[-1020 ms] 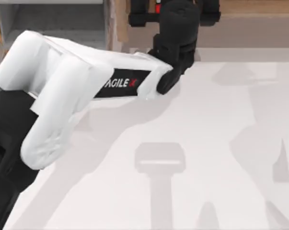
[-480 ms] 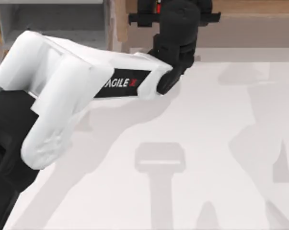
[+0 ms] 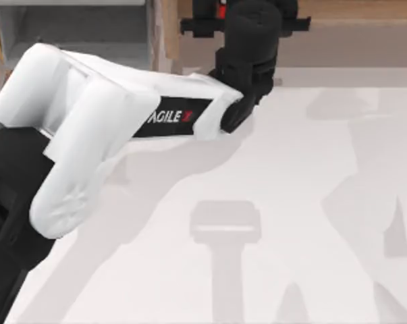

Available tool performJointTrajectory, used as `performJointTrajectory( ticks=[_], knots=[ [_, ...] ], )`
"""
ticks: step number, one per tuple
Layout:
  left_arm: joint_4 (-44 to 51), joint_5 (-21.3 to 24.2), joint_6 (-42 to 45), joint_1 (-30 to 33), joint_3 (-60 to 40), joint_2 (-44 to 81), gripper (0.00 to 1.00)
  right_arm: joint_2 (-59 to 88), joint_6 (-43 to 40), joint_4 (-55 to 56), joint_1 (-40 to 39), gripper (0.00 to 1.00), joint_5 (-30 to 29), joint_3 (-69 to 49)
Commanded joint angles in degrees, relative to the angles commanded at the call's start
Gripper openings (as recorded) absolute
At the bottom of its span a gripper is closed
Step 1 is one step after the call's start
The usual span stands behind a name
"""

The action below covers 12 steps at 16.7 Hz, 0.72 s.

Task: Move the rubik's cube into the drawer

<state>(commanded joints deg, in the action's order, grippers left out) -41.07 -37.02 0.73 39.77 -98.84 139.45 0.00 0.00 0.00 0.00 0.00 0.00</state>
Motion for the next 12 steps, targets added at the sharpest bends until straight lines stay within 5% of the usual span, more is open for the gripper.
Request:
performJointTrajectory(
  ticks=[12],
  knots=[
    [0.39,-1.12,0.16,1.26,3.7,-4.37,0.0,0.0,0.0,0.0,0.0,1.0,0.0,0.0]
  ],
)
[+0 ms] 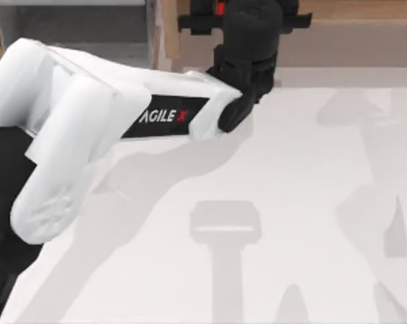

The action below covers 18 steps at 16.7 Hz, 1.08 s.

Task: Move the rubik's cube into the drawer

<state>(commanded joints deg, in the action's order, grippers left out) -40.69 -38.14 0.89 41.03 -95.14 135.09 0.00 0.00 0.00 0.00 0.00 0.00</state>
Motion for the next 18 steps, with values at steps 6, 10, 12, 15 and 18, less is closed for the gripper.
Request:
performJointTrajectory(
  ticks=[6,10,12,15,18],
  knots=[
    [0.08,-0.3,0.11,0.02,0.76,-0.8,0.0,0.0,0.0,0.0,0.0,1.0,0.0,0.0],
    [1.82,1.06,1.33,0.67,-1.24,-0.88,0.0,0.0,0.0,0.0,0.0,1.0,0.0,0.0],
    [4.57,2.7,2.72,1.74,-3.13,-0.85,0.0,0.0,0.0,0.0,0.0,1.0,0.0,0.0],
    [11.42,6.14,5.5,4.21,-6.25,-1.15,0.0,0.0,0.0,0.0,0.0,1.0,0.0,0.0],
    [20.8,10.43,8.79,7.35,-9.48,-2.05,0.0,0.0,0.0,0.0,0.0,1.0,0.0,0.0]
  ],
)
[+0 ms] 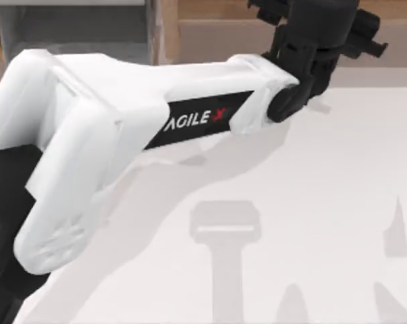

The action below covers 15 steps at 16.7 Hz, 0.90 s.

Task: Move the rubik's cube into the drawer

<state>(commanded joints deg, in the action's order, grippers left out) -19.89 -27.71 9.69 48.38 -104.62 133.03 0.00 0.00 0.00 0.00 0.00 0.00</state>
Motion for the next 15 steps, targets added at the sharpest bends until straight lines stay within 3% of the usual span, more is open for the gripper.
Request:
performJointTrajectory(
  ticks=[8,15],
  knots=[
    [34.82,12.99,8.89,5.48,-10.16,-3.99,0.0,0.0,0.0,0.0,0.0,1.0,0.0,0.0],
    [69.93,21.84,13.68,-2.81,-19.81,-6.16,0.0,0.0,0.0,0.0,0.0,1.0,0.0,0.0]
  ],
)
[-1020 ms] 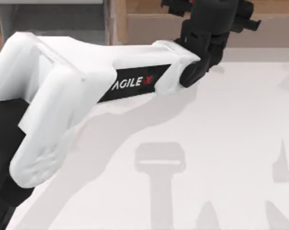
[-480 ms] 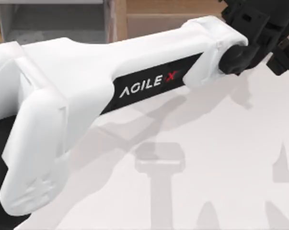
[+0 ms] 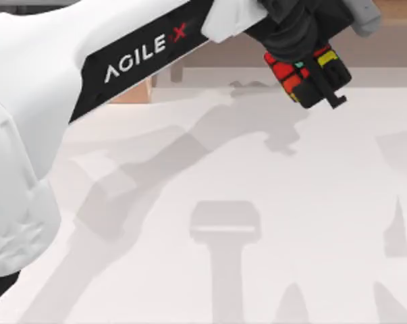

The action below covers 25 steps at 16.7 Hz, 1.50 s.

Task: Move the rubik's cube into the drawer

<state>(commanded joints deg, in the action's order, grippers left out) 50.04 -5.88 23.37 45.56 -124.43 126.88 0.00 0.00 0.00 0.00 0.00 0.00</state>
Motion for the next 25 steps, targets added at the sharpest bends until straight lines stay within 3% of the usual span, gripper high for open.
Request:
performJointTrajectory(
  ticks=[3,8,16,20,25],
  knots=[
    [14.36,2.22,0.71,-7.95,-4.54,0.42,0.0,0.0,0.0,0.0,0.0,1.0,0.0,0.0],
    [33.41,3.94,0.24,-26.53,-14.0,3.79,0.0,0.0,0.0,0.0,0.0,1.0,0.0,0.0],
    [45.64,5.32,-1.63,-55.34,-33.58,14.11,0.0,0.0,0.0,0.0,0.0,1.0,0.0,0.0],
    [46.42,6.34,-2.35,-62.2,-39.85,23.37,0.0,0.0,0.0,0.0,0.0,1.0,0.0,0.0],
    [47.47,6.96,-2.68,-64.53,-41.78,31.8,0.0,0.0,0.0,0.0,0.0,1.0,0.0,0.0]
  ],
)
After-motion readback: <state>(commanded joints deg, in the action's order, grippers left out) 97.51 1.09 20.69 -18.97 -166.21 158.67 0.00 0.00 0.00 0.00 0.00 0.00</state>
